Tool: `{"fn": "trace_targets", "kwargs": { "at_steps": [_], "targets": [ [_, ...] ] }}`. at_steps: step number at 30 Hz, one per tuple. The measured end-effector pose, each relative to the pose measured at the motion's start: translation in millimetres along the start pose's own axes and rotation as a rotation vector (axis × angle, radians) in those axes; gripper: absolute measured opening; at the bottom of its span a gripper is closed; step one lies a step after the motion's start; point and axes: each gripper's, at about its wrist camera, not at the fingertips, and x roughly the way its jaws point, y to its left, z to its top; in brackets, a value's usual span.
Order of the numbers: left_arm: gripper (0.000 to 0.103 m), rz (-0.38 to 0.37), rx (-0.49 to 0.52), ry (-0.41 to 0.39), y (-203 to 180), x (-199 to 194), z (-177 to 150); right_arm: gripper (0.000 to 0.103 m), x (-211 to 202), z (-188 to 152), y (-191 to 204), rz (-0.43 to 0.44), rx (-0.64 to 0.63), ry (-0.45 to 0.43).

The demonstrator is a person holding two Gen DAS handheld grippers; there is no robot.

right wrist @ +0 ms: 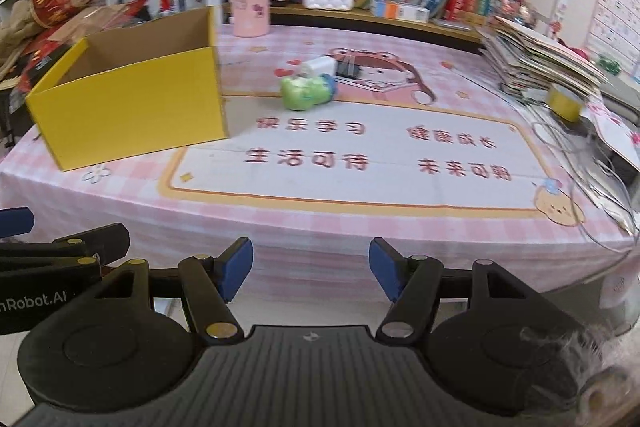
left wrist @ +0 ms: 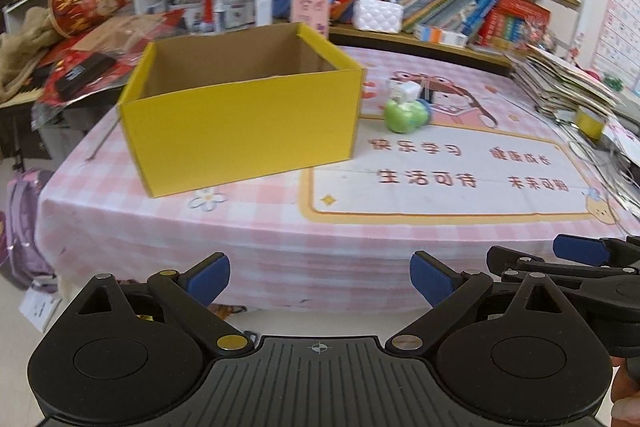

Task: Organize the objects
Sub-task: 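Withdraw both grippers from the box back toward the green frog toy, then move both grippers down toward the green frog toy and white charger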

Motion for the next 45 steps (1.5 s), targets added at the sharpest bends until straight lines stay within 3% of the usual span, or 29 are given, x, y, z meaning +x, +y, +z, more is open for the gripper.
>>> {"fn": "trace_targets", "kwargs": {
  "at_steps": [8, 17, 36, 45],
  "targets": [
    [0.098, -0.053, 0.047, 0.009, -30.5, 17.0, 13.2, 0.064, 7.7, 4.4, -31.8, -0.059, 0.047, 0.01],
    [0.098, -0.064, 0.058, 0.025, -54.5, 42.3, 30.4, 0.066, 26.7, 16.5, -62.7, -0.094, 0.078, 0.033],
    [0.098, 0.018, -0.008, 0.042, -90.7, 106.6, 79.4, 0.068, 100.2, 77.9, -113.9, -0.034, 0.037, 0.067],
    [0.098, 0.075, -0.021, 0.02, -107.4, 125.7, 104.1, 0.068, 127.7, 110.4, -136.3, -0.005, 0.037, 0.025]
  ]
}}
